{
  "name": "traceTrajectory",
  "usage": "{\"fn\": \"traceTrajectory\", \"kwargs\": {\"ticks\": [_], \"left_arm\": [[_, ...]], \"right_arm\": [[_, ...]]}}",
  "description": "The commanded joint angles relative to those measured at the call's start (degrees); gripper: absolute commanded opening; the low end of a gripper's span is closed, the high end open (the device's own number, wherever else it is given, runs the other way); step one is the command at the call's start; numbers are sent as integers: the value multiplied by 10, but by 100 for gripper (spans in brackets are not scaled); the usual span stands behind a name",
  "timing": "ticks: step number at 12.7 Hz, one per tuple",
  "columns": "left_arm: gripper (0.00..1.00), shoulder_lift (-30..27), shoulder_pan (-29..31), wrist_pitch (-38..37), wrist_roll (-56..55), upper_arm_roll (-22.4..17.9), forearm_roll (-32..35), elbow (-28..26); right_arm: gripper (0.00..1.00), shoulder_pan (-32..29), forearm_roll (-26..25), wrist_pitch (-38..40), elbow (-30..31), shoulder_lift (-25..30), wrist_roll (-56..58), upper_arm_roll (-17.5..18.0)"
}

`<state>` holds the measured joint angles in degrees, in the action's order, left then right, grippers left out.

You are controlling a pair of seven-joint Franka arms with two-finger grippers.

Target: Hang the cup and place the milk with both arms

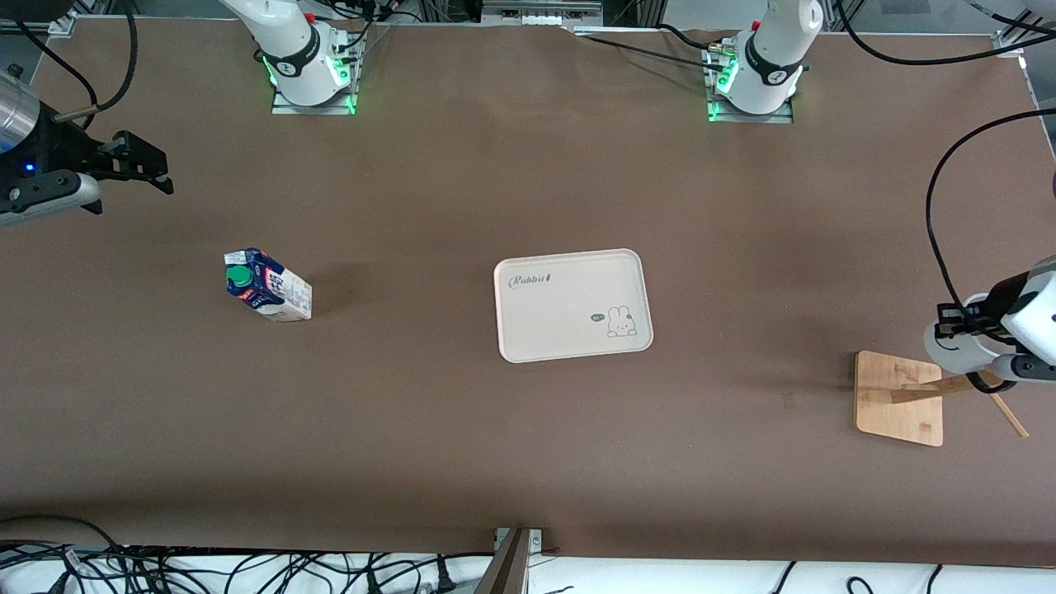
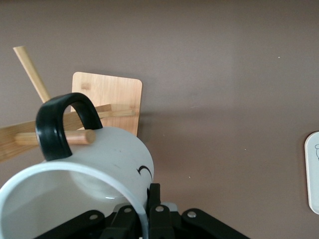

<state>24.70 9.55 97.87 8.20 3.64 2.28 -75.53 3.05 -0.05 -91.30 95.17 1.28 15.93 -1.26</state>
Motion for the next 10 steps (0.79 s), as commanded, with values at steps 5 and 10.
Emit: {"fn": "traceTrajectory", "kwargs": {"ticks": [5,10], "left_arm": [[100,-2,16,-38,10,4,-7,13],[100,-28,-19,-40,12,25,-5,14]], "right_arm": [[100,-10,-15,-8,-27,-7,-5,16],[100,-9,-17,-12,-39,-26,-75,14]]}}
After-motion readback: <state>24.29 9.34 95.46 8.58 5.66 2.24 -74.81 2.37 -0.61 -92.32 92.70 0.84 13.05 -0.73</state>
